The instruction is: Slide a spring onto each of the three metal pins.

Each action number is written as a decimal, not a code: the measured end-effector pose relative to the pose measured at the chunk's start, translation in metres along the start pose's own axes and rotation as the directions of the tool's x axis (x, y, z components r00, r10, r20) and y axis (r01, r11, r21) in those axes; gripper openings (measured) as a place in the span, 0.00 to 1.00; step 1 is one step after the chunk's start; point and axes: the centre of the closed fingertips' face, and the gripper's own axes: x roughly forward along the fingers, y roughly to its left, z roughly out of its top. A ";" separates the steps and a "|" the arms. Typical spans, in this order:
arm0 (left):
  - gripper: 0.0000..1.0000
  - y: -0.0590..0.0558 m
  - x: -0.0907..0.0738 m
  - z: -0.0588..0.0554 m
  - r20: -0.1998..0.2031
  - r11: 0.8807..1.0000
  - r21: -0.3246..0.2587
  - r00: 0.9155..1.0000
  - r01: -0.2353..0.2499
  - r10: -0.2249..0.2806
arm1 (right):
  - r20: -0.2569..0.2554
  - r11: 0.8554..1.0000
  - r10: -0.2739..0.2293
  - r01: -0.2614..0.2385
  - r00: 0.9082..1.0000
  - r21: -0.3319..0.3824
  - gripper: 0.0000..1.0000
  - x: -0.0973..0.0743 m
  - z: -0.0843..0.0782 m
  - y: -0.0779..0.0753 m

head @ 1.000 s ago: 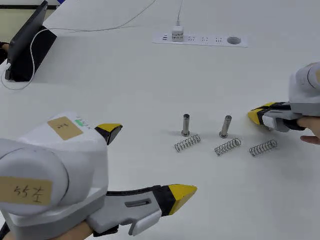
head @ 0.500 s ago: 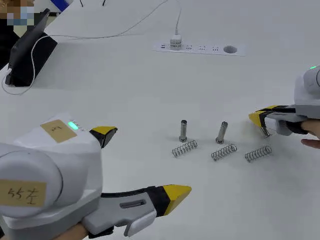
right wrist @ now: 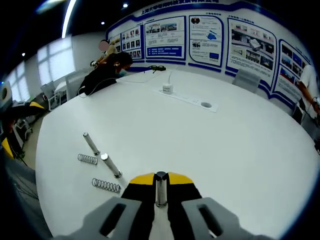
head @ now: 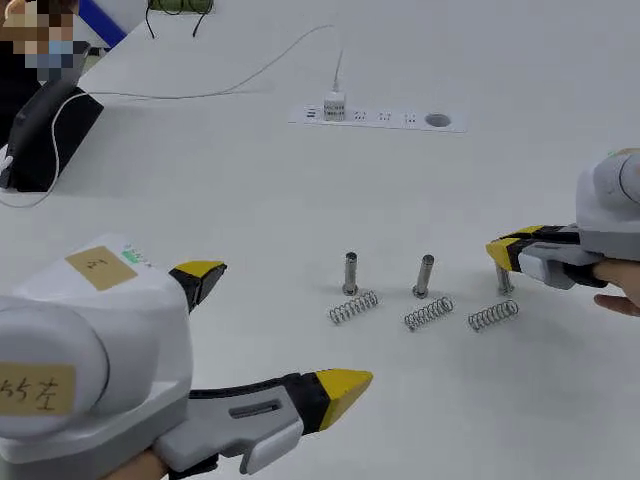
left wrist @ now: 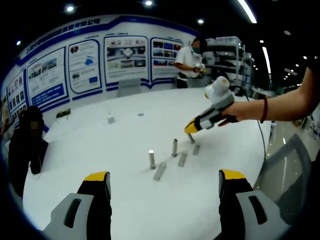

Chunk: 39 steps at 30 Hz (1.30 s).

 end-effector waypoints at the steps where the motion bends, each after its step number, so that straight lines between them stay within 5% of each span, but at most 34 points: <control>1: 0.91 0.000 0.000 0.000 0.000 1.000 0.000 1.000 -0.001 0.001 | -0.001 1.000 0.000 0.000 1.000 -0.003 0.09 -0.001 0.000 0.000; 19: 0.87 -0.002 -0.003 0.003 0.009 1.000 0.025 1.000 0.003 -0.003 | -0.034 0.999 -0.011 0.010 0.999 -0.037 0.09 -0.018 -0.010 0.005; 31: 0.85 -0.003 -0.005 0.008 0.035 0.999 -0.035 0.999 0.014 -0.013 | -0.038 0.999 -0.022 0.020 0.999 -0.029 0.09 -0.024 -0.015 0.004; 39: 0.83 -0.001 -0.005 0.005 0.017 1.000 -0.020 1.000 0.004 -0.004 | 0.006 0.999 -0.021 0.021 1.000 -0.047 0.15 -0.027 -0.007 0.002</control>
